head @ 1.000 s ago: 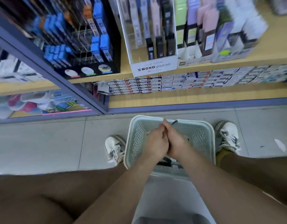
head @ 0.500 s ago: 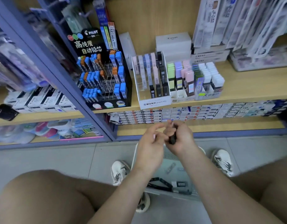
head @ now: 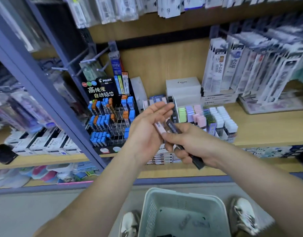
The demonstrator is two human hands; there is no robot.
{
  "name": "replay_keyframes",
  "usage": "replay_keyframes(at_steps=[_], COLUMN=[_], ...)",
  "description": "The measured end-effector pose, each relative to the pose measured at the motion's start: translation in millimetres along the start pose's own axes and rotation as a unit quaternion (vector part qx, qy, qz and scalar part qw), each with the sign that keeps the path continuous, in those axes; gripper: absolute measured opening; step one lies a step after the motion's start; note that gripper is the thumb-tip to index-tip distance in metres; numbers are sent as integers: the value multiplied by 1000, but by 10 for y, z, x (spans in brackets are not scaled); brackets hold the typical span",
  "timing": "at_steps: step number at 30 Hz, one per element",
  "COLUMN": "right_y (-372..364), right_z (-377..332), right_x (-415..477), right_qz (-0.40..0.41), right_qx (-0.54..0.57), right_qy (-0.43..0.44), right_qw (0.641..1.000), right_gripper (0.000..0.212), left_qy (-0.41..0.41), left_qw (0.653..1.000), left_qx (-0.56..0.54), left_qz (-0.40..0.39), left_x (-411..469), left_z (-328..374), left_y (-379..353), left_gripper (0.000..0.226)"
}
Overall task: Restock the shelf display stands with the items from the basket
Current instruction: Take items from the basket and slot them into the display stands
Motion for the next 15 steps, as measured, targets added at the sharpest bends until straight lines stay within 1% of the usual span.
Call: replay_keyframes(at_steps=[2, 5, 9, 10, 12, 14, 15], right_y=[141, 284, 271, 274, 305, 329, 328], right_z=[-21, 18, 67, 59, 41, 43, 52], right_x=[86, 181, 268, 288, 321, 350, 361], right_qz=[15, 28, 15, 11, 14, 23, 27], right_qx=[-17, -29, -69, -63, -35, -29, -42], right_qy=[6, 5, 18, 19, 15, 12, 12], right_qw=[1000, 999, 997, 998, 999, 999, 999], right_gripper=[8, 5, 6, 6, 5, 6, 6], left_qy=[-7, -19, -31, -41, -46, -40, -38], left_qw=[997, 984, 952, 948, 952, 952, 946], left_qx=[71, 176, 301, 312, 298, 297, 315], left_qz=[-13, -16, -40, -40, -43, -58, -64], left_x=[133, 286, 358, 369, 376, 372, 363], left_z=[119, 311, 376, 390, 426, 459, 474], left_y=[3, 113, 199, 209, 221, 221, 219], left_gripper=[26, 27, 20, 18, 15, 20, 22])
Point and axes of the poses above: each hand's wrist, its own x-axis towards the middle knuckle, its own y-axis out of the back of the hand, z = x × y, the point moved 5 cm from there along x, towards the middle knuckle, and after that the axes turned 15 degrees about -x, right-handed, at the moved point
